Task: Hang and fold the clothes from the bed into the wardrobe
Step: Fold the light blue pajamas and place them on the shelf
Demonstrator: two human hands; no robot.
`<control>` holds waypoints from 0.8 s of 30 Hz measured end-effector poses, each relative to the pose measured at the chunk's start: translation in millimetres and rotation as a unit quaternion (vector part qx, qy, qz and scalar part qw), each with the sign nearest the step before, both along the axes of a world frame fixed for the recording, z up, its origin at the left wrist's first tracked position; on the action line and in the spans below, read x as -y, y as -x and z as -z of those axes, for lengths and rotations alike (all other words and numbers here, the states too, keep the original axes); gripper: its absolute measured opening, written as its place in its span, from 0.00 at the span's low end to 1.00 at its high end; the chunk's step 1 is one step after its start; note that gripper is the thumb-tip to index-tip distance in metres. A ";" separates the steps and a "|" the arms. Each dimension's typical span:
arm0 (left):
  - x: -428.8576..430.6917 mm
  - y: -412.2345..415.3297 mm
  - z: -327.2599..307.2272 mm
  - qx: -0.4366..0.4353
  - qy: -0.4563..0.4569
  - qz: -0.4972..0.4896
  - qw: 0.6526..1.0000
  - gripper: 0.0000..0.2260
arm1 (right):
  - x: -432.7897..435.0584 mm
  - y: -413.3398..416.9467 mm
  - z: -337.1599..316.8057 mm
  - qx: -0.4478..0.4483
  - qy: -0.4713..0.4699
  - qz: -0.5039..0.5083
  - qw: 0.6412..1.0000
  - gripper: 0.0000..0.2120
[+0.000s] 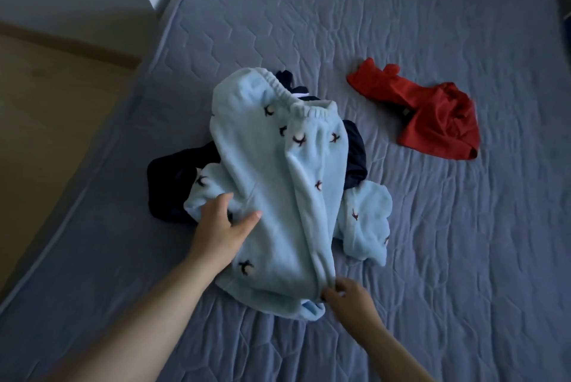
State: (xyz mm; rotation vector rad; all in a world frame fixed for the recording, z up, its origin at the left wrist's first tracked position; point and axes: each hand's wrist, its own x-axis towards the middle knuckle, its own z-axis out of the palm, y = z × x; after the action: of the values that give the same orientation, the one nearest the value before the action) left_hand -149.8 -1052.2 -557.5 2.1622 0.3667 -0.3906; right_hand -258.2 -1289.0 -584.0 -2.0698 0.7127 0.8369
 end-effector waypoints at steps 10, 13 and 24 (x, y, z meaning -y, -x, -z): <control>34.1 9.9 39.1 -0.079 -0.090 0.031 0.992 0.31 | 4.0 -62.0 -13.1 0.127 -0.008 0.083 0.988 0.19; 34.2 7.3 43.9 -0.070 -0.080 0.004 0.994 0.17 | -7.5 -95.5 -18.9 0.160 0.003 0.039 0.986 0.30; 23.8 90.6 30.8 -0.128 -0.024 0.097 0.987 0.12 | -32.1 -122.0 -13.9 0.121 0.097 -0.072 0.985 0.05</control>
State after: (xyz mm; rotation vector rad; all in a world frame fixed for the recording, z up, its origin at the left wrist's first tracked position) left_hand -240.4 -1076.0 -588.3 2.2060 0.3102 -0.7799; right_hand -136.2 -1256.9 -570.1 -2.3704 0.5341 0.5978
